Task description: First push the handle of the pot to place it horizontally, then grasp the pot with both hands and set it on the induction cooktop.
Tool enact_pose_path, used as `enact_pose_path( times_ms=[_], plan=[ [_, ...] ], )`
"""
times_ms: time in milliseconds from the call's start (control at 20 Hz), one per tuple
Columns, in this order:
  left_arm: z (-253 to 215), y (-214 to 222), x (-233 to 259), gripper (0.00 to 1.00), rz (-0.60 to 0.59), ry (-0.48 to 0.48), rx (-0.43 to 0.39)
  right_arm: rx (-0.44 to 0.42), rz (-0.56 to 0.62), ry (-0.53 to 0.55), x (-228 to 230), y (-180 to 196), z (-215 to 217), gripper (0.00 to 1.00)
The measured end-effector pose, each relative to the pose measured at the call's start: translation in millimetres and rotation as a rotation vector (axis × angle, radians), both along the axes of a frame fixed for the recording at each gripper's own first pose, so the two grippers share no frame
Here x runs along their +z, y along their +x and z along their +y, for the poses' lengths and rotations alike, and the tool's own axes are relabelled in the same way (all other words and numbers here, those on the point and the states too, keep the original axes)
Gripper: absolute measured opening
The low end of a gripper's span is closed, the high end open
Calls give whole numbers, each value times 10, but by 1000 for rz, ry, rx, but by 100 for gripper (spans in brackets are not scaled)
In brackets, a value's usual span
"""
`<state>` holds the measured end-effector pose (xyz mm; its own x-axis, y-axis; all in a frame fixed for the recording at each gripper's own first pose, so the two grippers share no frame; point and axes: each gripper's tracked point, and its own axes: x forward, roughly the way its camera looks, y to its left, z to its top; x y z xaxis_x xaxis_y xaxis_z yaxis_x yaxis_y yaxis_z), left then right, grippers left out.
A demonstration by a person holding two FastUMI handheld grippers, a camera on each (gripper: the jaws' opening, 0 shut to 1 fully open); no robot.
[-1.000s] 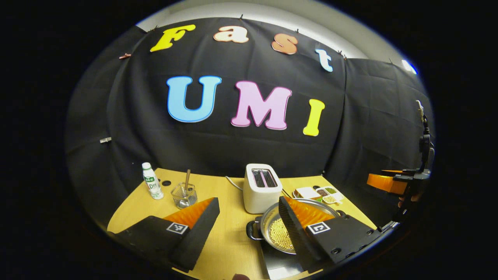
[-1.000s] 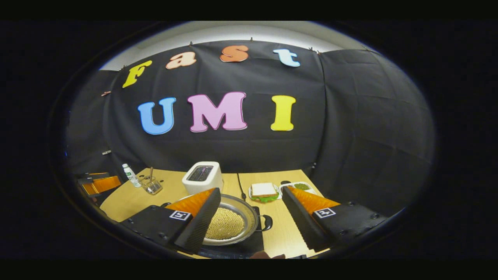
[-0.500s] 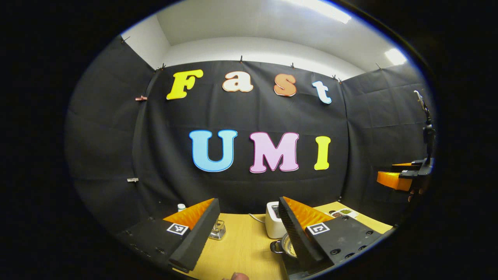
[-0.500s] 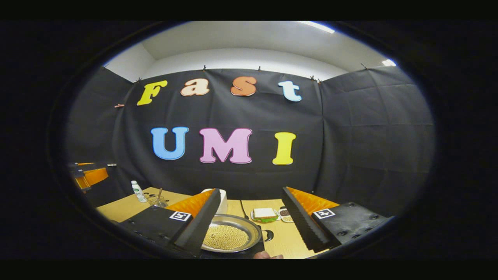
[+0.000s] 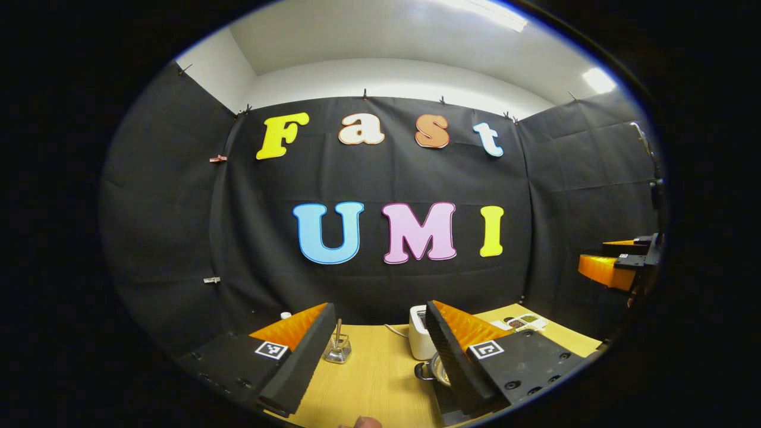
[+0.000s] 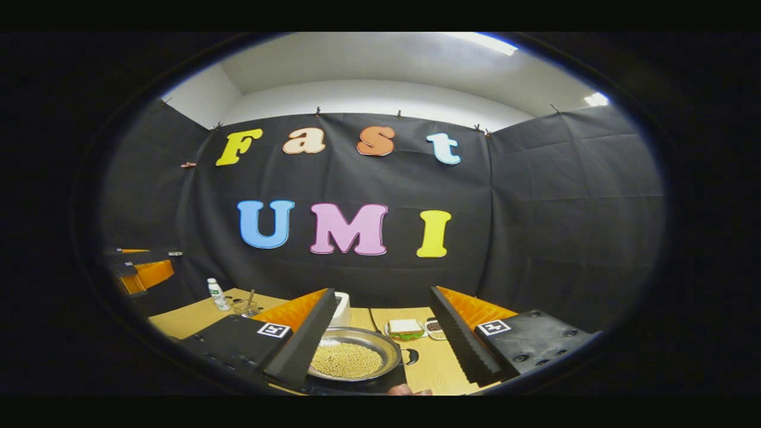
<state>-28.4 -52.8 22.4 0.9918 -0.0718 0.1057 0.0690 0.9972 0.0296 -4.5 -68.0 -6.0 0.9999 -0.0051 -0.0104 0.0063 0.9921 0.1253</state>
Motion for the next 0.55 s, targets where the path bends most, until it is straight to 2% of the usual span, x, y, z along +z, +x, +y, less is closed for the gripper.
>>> enact_pose_path(
  times_ms=[550],
  plan=[
    [25, 41, -91, 95, 44, -12, 7, -12, 26, -25, -66, -21, -8, 98]
  ],
)
